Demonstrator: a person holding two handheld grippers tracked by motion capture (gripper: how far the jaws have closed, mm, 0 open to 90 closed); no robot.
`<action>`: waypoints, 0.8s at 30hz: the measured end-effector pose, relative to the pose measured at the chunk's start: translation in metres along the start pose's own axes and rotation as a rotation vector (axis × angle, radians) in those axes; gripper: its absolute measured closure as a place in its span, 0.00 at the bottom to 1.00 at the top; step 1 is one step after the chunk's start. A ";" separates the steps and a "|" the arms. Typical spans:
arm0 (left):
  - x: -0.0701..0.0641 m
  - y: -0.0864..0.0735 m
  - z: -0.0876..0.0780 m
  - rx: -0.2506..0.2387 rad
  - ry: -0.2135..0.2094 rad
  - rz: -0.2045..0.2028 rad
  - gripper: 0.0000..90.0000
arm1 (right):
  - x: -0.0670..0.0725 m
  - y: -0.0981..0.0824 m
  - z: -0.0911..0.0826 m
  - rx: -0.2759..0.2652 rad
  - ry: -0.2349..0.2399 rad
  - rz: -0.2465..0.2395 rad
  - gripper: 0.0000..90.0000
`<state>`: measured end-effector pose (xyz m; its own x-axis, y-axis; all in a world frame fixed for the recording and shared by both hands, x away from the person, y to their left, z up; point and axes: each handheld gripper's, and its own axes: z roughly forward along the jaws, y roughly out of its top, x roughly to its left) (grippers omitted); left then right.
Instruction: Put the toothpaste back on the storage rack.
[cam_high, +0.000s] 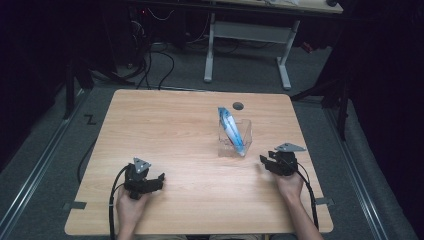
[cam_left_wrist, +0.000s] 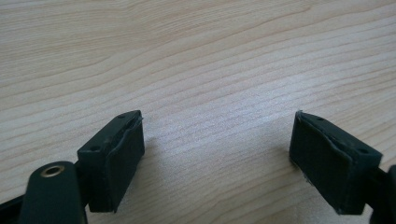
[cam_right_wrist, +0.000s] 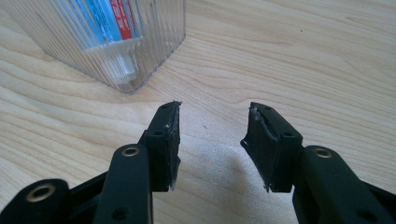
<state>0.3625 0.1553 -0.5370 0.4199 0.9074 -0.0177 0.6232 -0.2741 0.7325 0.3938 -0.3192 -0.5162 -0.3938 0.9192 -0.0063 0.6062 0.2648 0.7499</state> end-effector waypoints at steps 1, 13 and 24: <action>0.000 0.000 0.000 0.000 0.000 0.000 0.20 | 0.000 0.000 0.001 0.000 -0.005 -0.009 0.60; 0.000 0.000 0.000 0.001 0.000 0.000 0.20 | -0.001 -0.001 0.005 0.009 -0.020 -0.004 0.60; 0.000 0.000 0.000 0.000 0.001 0.000 0.20 | -0.001 -0.003 0.011 0.026 -0.023 -0.012 0.58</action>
<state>0.3625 0.1553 -0.5370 0.4195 0.9076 -0.0173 0.6233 -0.2741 0.7323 0.3998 -0.3175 -0.5254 -0.3852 0.9223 -0.0304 0.6198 0.2830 0.7320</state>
